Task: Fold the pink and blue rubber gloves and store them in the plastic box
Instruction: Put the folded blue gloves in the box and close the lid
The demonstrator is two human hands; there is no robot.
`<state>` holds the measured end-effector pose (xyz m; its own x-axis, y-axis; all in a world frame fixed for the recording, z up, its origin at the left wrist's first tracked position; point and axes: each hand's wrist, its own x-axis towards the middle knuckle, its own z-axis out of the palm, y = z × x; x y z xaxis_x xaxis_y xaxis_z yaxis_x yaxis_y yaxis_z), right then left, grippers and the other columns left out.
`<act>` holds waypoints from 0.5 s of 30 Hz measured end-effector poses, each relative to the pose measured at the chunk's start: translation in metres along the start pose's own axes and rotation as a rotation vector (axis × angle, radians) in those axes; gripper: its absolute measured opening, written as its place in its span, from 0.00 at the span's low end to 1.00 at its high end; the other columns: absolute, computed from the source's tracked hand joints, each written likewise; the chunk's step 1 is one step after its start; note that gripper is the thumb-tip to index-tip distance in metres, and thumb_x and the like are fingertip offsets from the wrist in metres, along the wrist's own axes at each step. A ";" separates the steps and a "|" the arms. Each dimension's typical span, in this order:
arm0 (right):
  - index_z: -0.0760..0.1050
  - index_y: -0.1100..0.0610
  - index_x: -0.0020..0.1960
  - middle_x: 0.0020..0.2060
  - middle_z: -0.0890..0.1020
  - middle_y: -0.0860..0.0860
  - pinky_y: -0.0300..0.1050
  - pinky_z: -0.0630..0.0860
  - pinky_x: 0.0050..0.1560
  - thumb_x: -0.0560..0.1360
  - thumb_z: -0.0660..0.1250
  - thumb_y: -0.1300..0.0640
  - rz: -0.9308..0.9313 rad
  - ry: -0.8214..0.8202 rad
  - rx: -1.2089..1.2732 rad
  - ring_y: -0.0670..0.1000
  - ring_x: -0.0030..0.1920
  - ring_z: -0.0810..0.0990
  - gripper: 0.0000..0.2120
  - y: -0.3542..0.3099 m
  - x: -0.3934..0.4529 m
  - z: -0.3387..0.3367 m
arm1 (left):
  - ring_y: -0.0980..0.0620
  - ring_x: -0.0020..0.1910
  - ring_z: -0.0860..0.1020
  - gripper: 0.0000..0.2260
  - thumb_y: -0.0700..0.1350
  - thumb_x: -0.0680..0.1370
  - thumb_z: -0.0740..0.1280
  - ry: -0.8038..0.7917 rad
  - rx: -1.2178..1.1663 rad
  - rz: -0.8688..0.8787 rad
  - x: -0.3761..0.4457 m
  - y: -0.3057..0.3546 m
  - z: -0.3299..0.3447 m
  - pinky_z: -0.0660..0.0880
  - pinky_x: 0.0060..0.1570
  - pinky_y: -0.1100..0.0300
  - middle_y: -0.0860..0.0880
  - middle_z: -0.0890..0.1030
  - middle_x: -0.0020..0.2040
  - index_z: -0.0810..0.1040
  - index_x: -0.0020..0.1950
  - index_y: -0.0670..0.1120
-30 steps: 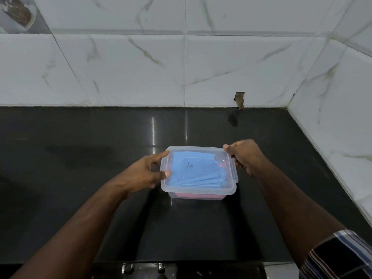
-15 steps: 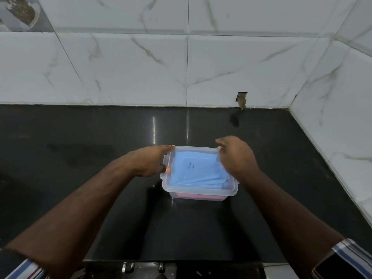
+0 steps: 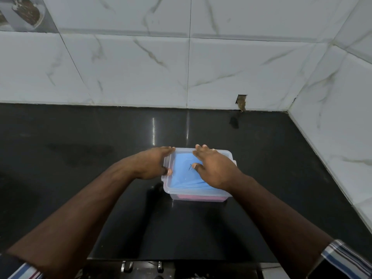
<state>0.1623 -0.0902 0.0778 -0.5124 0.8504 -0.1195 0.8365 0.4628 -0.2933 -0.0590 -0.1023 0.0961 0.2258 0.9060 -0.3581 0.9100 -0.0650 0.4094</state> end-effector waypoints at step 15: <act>0.64 0.52 0.75 0.78 0.59 0.48 0.40 0.53 0.73 0.84 0.54 0.51 0.029 0.037 0.017 0.48 0.78 0.56 0.21 -0.007 -0.073 -0.009 | 0.56 0.75 0.59 0.25 0.60 0.78 0.63 0.243 0.208 0.086 -0.040 0.038 0.052 0.57 0.71 0.49 0.61 0.64 0.76 0.66 0.75 0.61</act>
<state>0.1959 -0.1532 0.0966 -0.4800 0.8723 -0.0928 0.8475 0.4338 -0.3060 -0.0150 -0.1629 0.0823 0.2381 0.9652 -0.1085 0.9484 -0.2069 0.2402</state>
